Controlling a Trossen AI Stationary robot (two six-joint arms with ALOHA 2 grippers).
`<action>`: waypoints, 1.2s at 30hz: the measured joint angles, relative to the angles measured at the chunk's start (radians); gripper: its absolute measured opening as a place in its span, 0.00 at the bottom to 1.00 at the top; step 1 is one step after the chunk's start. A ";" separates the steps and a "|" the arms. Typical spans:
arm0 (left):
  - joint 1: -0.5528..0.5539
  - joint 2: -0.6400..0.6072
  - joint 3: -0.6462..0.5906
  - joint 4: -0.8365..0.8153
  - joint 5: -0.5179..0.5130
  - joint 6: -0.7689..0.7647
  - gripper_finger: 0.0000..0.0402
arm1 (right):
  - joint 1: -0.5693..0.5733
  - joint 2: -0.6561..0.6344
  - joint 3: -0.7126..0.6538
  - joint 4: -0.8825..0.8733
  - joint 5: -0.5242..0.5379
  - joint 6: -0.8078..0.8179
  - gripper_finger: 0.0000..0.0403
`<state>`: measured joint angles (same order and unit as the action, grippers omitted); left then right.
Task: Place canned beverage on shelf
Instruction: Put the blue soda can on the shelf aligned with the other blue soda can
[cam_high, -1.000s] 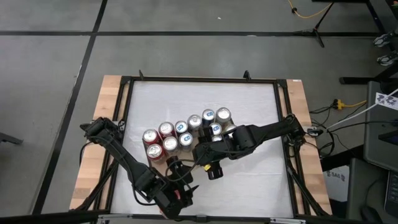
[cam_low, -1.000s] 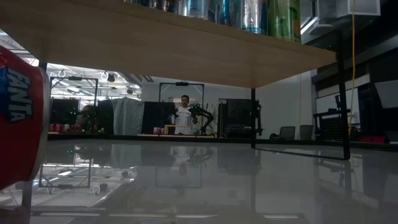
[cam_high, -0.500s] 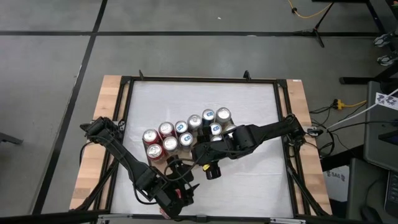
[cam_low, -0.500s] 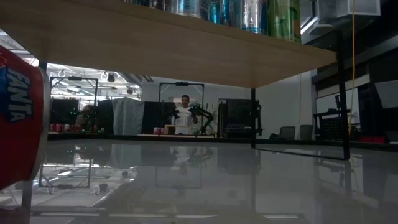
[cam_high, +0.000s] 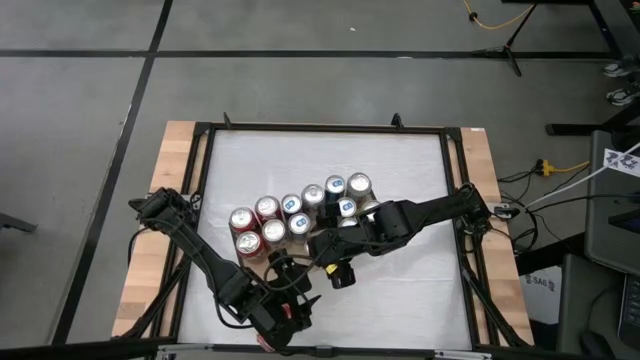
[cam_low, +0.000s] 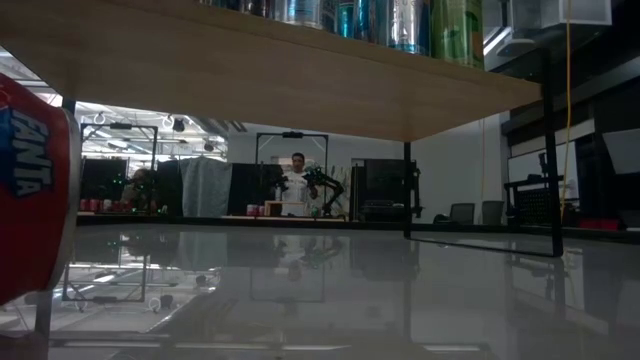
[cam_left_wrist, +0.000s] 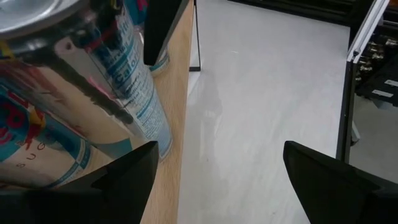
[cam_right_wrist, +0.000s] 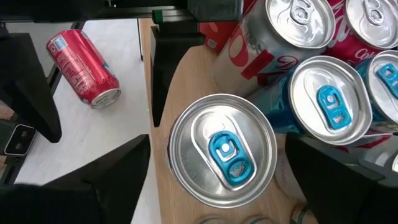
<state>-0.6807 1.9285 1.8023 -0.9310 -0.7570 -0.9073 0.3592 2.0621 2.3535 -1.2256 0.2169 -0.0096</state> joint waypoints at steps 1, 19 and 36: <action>0.000 0.000 0.000 0.000 0.000 0.000 0.84 | 0.000 0.000 0.000 -0.001 0.000 0.000 0.91; -0.003 0.000 0.000 0.067 0.118 -0.003 0.84 | 0.000 -0.079 0.003 -0.077 0.000 0.000 0.92; 0.004 0.000 0.000 0.141 -0.033 -0.001 0.60 | 0.000 -0.100 -0.008 -0.115 -0.021 0.004 0.92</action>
<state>-0.6771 1.9285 1.8023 -0.7902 -0.7905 -0.9081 0.3592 1.9620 2.3459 -1.3402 0.1960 -0.0060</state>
